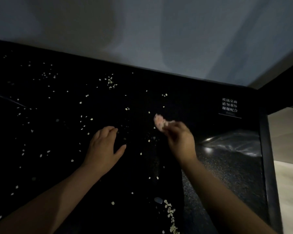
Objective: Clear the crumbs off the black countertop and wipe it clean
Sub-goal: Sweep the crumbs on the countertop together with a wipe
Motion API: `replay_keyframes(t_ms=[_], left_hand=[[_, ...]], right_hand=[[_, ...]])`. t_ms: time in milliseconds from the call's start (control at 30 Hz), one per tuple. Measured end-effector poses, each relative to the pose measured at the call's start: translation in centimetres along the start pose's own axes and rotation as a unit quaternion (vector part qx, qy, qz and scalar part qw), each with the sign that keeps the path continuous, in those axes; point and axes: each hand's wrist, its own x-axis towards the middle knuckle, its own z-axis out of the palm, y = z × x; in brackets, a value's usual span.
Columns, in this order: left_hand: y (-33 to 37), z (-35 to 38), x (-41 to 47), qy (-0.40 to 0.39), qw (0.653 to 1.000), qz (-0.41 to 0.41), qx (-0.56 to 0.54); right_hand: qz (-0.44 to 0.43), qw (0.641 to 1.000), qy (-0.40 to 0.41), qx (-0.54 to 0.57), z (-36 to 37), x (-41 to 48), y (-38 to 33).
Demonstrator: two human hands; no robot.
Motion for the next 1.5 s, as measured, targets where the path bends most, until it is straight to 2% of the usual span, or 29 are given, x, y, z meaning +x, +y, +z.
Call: replay_keyframes(t_ms=[67,133,233,400,500,633,733,833,1000,1067,1267,1333,1400,1500], left_hand=[[-0.6,-0.3,0.4,-0.006,1.0,-0.004,0.008],[-1.2,-0.5,1.0,-0.011,1.0,-0.003,0.011],[-1.8,-0.6,1.6,-0.023,0.999,0.011,0.021],[-2.4,-0.6,1.9,-0.014,0.999,0.04,0.024],[-2.9,-0.7,2.3,-0.011,0.999,0.049,0.017],[-3.5,-0.4,2.6,-0.013,0.998,0.056,0.001],[-3.7,-0.3,2.6,-0.009,0.998,0.057,-0.009],[-3.6,-0.4,2.5,-0.002,0.998,0.058,-0.018],[-3.7,-0.8,2.6,0.004,0.997,0.07,-0.019],[-3.8,-1.0,2.8,0.004,0.997,0.074,-0.019],[-4.1,-1.3,3.3,0.017,0.996,0.079,-0.046],[-4.4,-1.3,3.5,0.018,0.995,0.081,-0.055],[-4.6,-1.3,3.7,0.015,0.995,0.083,-0.06],[-4.9,-1.2,4.0,0.014,0.994,0.087,-0.064]], right_hand=[[0.005,0.998,-0.052,0.039,-0.1,-2.8,-1.0],[0.037,0.994,-0.072,0.078,-0.8,-3.7,-1.2],[0.051,0.996,-0.012,0.069,-2.3,-0.6,-1.4],[0.025,0.997,0.076,0.012,-2.7,9.2,-1.4],[0.027,0.996,0.072,-0.035,-1.5,14.2,-0.4],[0.053,0.996,0.018,-0.063,0.8,16.9,0.6],[0.022,0.997,0.019,-0.07,1.7,14.5,0.3],[-0.032,0.998,-0.029,-0.046,1.8,8.7,-0.6],[-0.022,0.992,-0.124,0.026,0.7,0.7,-2.3],[-0.004,0.992,-0.109,0.062,0.2,0.6,-2.8],[-0.055,0.997,0.032,0.048,0.7,11.7,-5.4],[-0.053,0.998,0.02,0.027,2.3,16.3,-5.7],[-0.027,0.999,-0.031,0.013,4.0,18.9,-5.4],[-0.021,0.997,-0.063,-0.034,5.7,18.4,-4.3]])
